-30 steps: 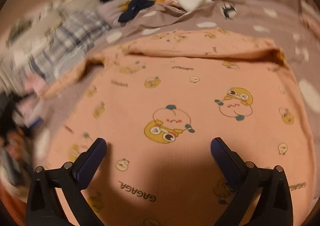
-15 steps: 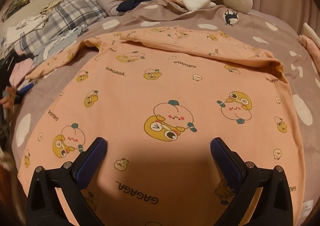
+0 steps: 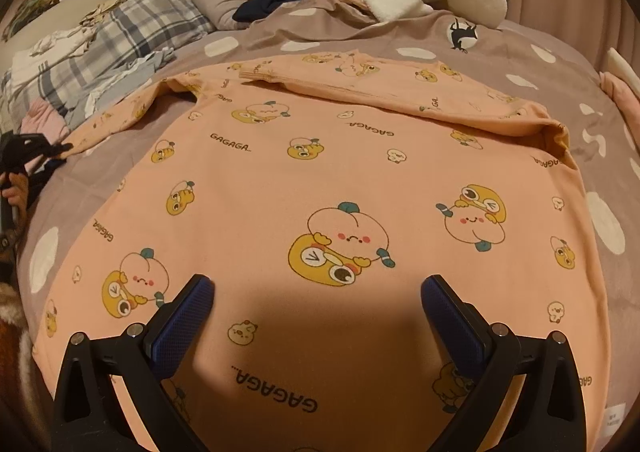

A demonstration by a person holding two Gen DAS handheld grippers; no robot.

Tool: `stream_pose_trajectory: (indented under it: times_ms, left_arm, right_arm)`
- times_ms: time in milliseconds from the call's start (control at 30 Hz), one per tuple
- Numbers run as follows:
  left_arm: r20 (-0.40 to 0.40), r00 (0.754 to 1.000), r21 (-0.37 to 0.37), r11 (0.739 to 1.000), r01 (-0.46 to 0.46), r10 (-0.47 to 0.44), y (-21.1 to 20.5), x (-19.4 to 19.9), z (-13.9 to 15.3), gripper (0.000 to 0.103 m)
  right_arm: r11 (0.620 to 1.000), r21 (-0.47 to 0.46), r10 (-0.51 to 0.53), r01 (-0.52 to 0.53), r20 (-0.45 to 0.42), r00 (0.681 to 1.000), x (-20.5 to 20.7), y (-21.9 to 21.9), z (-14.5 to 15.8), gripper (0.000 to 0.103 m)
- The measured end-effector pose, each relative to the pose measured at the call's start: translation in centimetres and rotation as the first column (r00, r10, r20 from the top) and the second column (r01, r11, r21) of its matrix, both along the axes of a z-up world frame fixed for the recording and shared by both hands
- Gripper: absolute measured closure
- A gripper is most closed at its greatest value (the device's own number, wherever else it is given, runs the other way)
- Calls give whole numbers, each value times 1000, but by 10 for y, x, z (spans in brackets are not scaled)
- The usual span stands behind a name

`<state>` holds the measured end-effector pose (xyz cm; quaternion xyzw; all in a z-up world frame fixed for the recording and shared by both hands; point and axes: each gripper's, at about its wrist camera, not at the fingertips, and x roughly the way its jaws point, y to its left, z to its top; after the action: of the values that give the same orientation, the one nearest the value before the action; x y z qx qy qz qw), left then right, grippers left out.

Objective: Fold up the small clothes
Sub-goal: 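Grasp the other sleeve edge of the garment with the left tool, then lift the sleeve and side with the left tool, fold across the body, release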

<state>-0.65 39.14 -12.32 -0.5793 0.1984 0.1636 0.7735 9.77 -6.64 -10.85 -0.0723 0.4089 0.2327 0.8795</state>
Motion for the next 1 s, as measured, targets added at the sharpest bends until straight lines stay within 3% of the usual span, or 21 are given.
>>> stream_pose_trajectory:
  times_ms: [67,267,533,700,867,1000]
  left_arm:
    - [3,1000,-8,1000,-7,7,0,-2,-2,93]
    - [-68,998,91,996,-10,17,-7,8,3,95]
    - [-100,995,153,988,-11,26,-9,12,13,98]
    - [-73,997,316,949,11,13,-28,13,51,98]
    - [-8,999,363,931,35,-34,-49,22,80,98]
    - [-27,995,472,877,96,-95,-91,54,115,99]
  right_arm:
    - [1000,1,0,0,0,1000,0,0,0,0]
    - [1000,0,0,0,0,1000,0,0,0,0]
    - [1000,0,0,0,0,1000,0,0,0,0]
    - [1000,0,0,0,0,1000,0,0,0,0]
    - [1000,0,0,0,0,1000,0,0,0,0]
    - [1000,3,0,0,1,1000,0,0,0,0]
